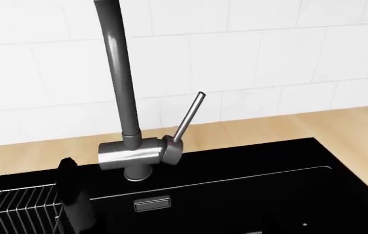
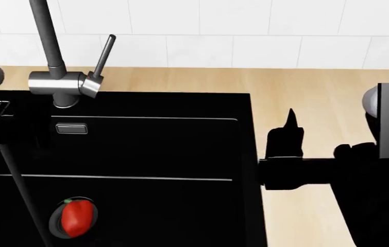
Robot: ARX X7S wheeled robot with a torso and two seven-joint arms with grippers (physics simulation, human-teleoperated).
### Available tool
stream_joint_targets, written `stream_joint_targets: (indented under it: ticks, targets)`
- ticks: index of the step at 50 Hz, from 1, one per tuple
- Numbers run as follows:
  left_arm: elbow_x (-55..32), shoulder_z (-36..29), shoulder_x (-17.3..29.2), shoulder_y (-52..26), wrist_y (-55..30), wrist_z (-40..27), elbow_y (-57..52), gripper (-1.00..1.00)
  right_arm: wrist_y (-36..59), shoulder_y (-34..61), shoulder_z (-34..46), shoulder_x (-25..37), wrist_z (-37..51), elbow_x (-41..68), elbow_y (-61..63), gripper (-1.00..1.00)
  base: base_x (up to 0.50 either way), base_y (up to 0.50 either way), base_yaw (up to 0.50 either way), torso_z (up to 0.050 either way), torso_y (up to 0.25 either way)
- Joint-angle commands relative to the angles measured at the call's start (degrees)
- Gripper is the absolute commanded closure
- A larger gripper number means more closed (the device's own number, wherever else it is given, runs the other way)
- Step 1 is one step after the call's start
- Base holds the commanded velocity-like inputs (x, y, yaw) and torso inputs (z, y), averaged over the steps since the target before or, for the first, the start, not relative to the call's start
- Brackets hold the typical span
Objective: Pick the eggplants and mangos from the sink and place them in one bowl. Place the bell pepper in the other bowl. Then turn off the sink faucet.
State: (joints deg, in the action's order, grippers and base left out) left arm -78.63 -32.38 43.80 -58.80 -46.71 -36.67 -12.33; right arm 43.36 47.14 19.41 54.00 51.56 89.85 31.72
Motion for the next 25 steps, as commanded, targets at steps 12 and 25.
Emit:
stream_joint_targets:
  ticks: [12, 25]
  targets:
    - [11.59, -11.11, -15.73, -7.16, -0.78, 10.96, 31.21, -1.00, -0.31, -1.42, -1.29, 1.29, 0.80, 0.03, 0.99, -1.00, 0.00, 0.00, 0.00, 0.000, 0.000]
    - [14.50, -14.17, -19.33, -8.04, -0.35, 15.24, 40.24, -1.00, -1.19, -3.05, -2.21, 2.33, 1.79, 1.35, 2.10, -1.00, 0.00, 0.00, 0.00, 0.000, 0.000]
